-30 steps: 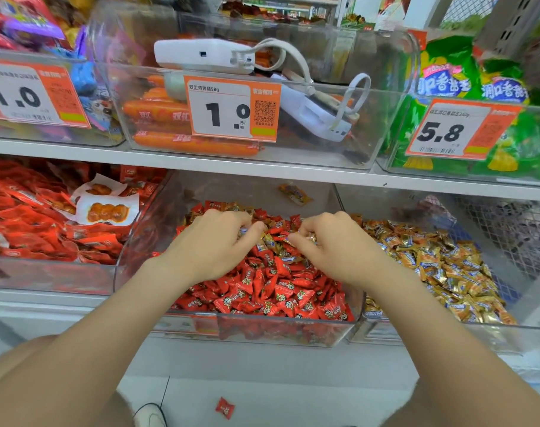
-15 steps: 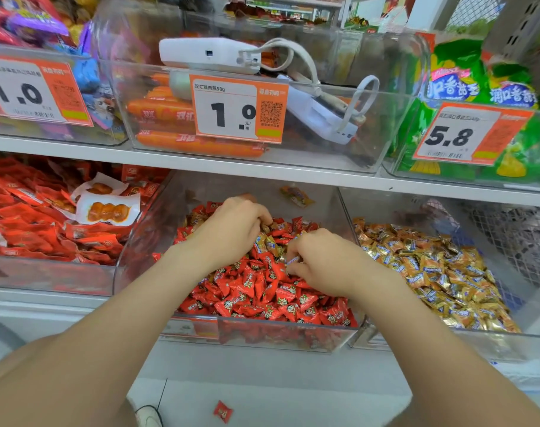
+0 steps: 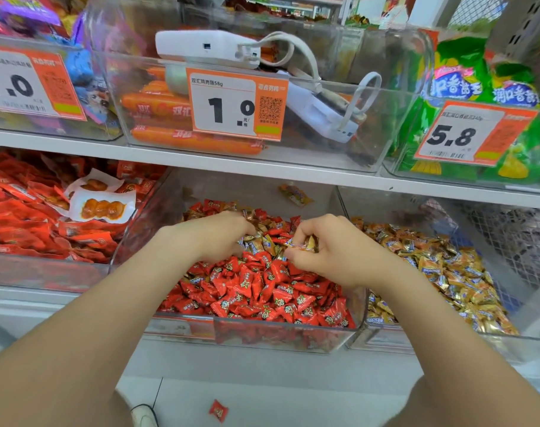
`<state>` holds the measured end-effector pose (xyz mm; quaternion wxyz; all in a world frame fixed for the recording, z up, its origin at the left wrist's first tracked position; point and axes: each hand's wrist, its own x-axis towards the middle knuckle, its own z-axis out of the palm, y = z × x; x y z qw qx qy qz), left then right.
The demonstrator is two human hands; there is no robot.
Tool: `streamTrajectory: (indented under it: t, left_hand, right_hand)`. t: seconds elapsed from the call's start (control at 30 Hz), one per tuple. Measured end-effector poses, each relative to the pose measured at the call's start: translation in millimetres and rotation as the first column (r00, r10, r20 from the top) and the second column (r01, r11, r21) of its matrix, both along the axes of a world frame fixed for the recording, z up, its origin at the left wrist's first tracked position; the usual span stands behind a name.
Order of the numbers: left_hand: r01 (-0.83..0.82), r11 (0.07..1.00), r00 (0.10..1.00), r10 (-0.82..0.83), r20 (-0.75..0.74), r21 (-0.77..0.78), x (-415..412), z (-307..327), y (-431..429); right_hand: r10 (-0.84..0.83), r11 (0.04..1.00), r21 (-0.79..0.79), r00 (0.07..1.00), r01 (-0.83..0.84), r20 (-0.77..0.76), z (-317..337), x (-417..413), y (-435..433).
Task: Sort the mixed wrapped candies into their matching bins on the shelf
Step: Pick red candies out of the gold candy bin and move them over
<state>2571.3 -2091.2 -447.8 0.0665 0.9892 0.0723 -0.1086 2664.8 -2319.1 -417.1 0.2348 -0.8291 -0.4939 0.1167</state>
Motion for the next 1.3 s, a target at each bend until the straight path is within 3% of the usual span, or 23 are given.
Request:
streamTrajectory:
  t: [0.17, 0.3, 0.53, 0.73, 0.83, 0.97, 1.1, 1.3]
  left_hand:
    - [-0.043, 0.999, 0.998, 0.043, 0.040, 0.006, -4.0, -6.7, 0.9]
    - [-0.069, 0.994, 0.991, 0.078, 0.110, -0.083, -10.1, -4.6, 4.5]
    - [-0.112, 0.975, 0.930, 0.171, 0.326, -0.191, -19.1, 2.4, 5.1]
    - [-0.120, 0.965, 0.924, 0.195, 0.329, -0.233, -14.5, 4.3, -0.3]
    - [-0.066, 0.948, 0.929, 0.173, 0.328, -0.313, -12.0, 4.2, -2.7]
    - [-0.061, 0.913, 0.927, 0.202, 0.316, -0.404, -7.4, 1.5, -1.6]
    - [-0.031, 0.922, 0.949, 0.148, 0.278, -0.387, -8.1, -4.3, 2.3]
    - [-0.020, 0.989, 0.976, 0.051, 0.210, -0.145, -2.9, -14.7, -7.2]
  right_hand:
    - [0.011, 0.999, -0.044, 0.999, -0.012, -0.041, 1.3, -1.0, 1.5]
    - [0.005, 1.000, -0.029, 0.999, -0.007, -0.040, 3.8, -0.2, 3.0]
    - [-0.189, 0.978, 0.133, 0.959, 0.164, 0.212, -4.4, 10.6, 15.2]
    - [-0.137, 0.973, -0.122, 0.915, 0.196, 0.380, -16.8, 17.1, 30.0]
    - [-0.069, 0.949, -0.259, 0.917, 0.182, 0.392, -19.0, 14.4, 34.6]
    - [-0.024, 0.943, -0.300, 0.932, 0.141, 0.363, -18.3, 13.4, 35.2]
    - [-0.037, 0.961, -0.251, 0.950, 0.119, 0.311, -18.5, 12.7, 34.0]
    - [-0.106, 0.993, -0.016, 0.963, 0.113, 0.248, -15.1, 13.9, 28.2]
